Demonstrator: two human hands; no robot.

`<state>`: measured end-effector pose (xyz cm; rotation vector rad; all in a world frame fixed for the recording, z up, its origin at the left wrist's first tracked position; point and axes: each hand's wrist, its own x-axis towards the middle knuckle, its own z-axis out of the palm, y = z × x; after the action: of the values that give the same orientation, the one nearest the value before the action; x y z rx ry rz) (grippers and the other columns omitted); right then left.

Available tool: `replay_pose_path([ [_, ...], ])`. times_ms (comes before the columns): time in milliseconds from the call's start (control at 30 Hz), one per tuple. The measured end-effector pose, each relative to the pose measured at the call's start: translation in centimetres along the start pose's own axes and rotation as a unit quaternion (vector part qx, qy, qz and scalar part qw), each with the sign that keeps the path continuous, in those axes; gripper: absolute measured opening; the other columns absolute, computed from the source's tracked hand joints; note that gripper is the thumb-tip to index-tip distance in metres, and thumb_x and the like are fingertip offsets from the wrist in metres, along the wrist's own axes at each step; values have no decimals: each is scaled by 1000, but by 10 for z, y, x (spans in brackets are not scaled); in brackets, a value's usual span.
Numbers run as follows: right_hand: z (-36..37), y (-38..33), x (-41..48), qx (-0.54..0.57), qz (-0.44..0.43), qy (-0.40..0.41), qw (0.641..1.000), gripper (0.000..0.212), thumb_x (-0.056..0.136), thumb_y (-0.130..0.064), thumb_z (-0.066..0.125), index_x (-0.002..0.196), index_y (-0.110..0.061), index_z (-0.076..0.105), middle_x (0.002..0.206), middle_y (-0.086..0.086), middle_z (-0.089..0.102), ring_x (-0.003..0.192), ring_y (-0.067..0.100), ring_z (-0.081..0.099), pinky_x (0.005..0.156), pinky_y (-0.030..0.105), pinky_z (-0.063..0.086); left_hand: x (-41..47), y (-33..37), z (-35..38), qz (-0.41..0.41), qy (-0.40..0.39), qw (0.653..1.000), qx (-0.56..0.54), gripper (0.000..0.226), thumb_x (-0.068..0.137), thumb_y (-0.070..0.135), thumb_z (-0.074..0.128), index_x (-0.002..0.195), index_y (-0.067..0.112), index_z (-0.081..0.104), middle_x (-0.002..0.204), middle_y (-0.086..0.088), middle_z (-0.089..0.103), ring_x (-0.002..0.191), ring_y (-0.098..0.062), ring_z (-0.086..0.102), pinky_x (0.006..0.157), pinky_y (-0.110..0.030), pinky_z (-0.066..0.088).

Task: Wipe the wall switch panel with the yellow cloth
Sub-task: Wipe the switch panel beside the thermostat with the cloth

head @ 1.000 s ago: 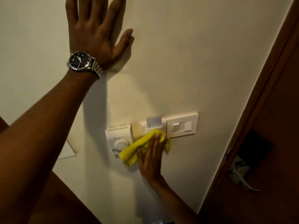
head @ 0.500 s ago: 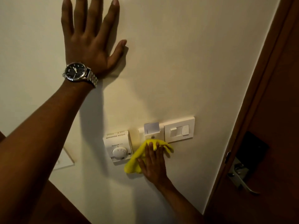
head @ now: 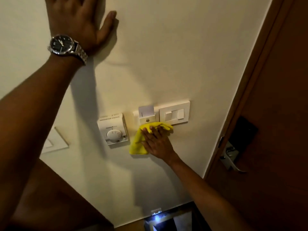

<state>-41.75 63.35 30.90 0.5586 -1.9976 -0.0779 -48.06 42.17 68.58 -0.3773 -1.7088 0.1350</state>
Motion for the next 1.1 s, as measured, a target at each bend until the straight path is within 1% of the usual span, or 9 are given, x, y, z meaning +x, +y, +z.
replay_pose_path([
  [67,-2,10,1,9,14,1,1000,88,96,-42,56,158,-9,3,167,5,-13,154,29,-10,123,49,10,1,1,1,11,14,1000,7,64,110,72,24,149,25,42,150,-12,53,135,-34,51,113,-48,39],
  [200,-5,-30,42,138,245,33,959,65,106,-45,38,156,-8,21,168,8,10,155,34,3,124,54,13,2,2,1,19,33,999,17,62,110,70,28,154,28,38,153,-12,51,137,-36,50,117,-52,39],
  [367,0,-23,4,19,38,-27,999,50,102,-38,46,145,-12,50,154,4,41,155,29,-1,115,51,30,5,2,-3,46,41,998,27,70,112,65,32,170,29,21,171,-15,29,156,-45,29,126,-67,24],
  [433,-4,-9,-7,-1,20,-21,1000,54,103,-36,44,150,-11,38,162,5,24,155,28,-4,120,49,23,5,1,-2,57,57,996,34,69,112,61,35,170,26,21,172,-17,27,156,-47,27,125,-69,24],
  [500,-9,-11,5,33,92,4,995,63,105,-38,38,157,-11,17,168,5,1,155,30,-3,125,47,9,5,0,3,58,66,995,44,69,112,60,35,170,27,21,172,-17,28,156,-48,28,125,-69,25],
  [600,-12,-38,44,149,248,48,956,63,107,-41,37,157,-8,18,168,6,6,154,36,6,126,51,9,4,0,8,51,68,995,44,70,112,62,36,170,27,22,171,-16,29,156,-46,29,125,-68,25],
  [833,-1,-23,2,46,2,-42,998,53,98,-36,55,145,-11,50,156,5,37,155,29,9,119,49,26,5,1,0,52,49,997,40,68,113,59,36,169,22,26,171,-19,28,156,-48,27,127,-67,23],
  [900,-4,-16,3,62,30,-41,997,54,102,-37,47,150,-11,42,160,6,31,154,31,12,116,50,31,6,1,0,51,51,997,38,68,112,59,35,169,23,26,171,-19,27,156,-48,26,127,-67,22],
  [1100,-10,-55,67,174,196,45,964,58,108,-36,31,158,-9,17,168,5,10,154,33,13,127,48,6,8,0,3,56,60,996,43,67,112,59,37,169,24,27,170,-19,31,155,-49,29,125,-68,26],
])
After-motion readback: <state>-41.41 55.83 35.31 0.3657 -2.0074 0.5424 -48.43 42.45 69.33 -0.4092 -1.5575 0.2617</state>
